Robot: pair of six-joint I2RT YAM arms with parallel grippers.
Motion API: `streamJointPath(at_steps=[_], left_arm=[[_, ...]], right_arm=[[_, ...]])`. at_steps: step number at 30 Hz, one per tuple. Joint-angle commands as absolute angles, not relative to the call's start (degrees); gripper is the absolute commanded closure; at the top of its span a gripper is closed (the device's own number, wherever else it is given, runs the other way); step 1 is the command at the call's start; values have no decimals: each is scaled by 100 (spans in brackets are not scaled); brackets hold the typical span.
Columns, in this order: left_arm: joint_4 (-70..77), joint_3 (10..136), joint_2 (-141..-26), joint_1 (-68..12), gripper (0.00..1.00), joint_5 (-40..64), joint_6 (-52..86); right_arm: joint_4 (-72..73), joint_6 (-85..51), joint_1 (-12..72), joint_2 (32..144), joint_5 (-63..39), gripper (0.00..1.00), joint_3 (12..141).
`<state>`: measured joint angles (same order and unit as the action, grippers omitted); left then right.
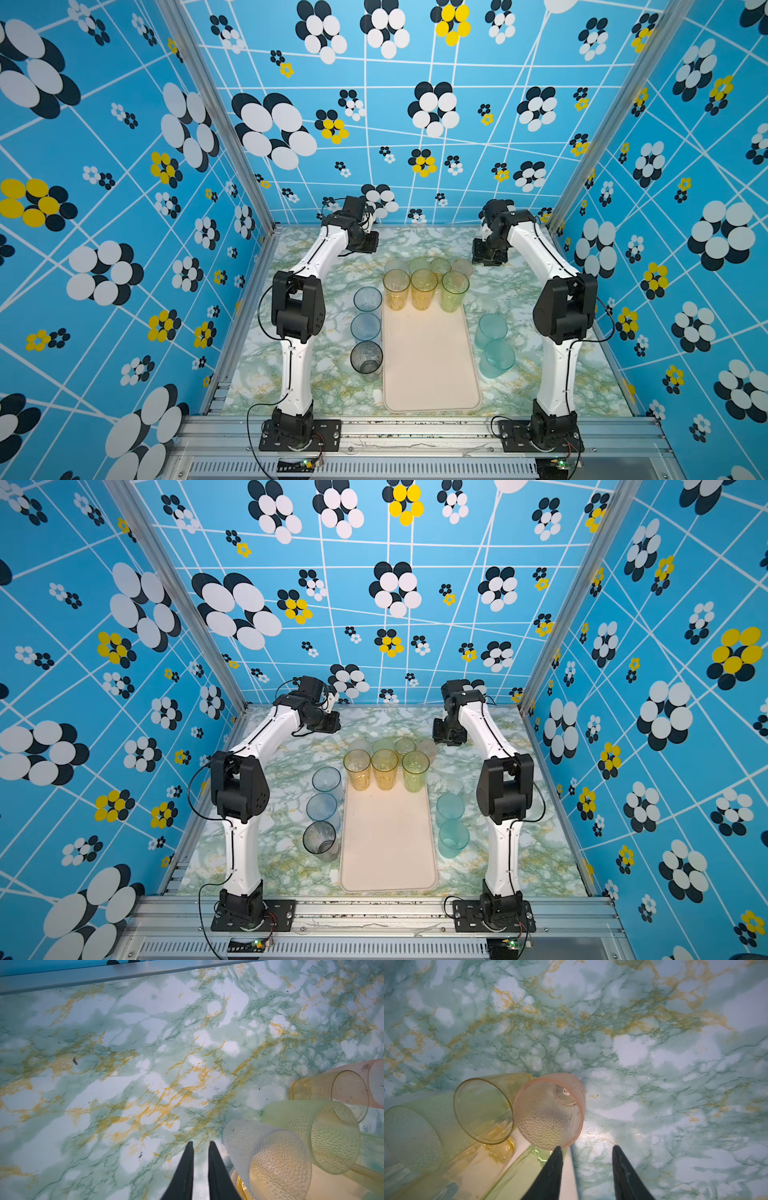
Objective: Place the glasses into the tray
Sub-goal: Pick up the glass from the top-center of the table.
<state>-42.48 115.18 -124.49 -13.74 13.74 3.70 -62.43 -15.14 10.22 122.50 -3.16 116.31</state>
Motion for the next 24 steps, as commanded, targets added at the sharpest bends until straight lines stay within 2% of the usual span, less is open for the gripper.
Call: streamJointPath(at_steps=[1,13,24], left_arm=[[-4336,11409,-12068,-1340,83,1413,504],[-4011,10573,-11415,-1318,83,1489,591],[-3951,10366,-11163,-1310,83,1501,589]], right_arm=[[-6258,-1393,971,12379,-405,59,11803],[-6126,-1371,976,12366,-588,61,11554],[-6089,-1390,976,12691,-602,63,11696]])
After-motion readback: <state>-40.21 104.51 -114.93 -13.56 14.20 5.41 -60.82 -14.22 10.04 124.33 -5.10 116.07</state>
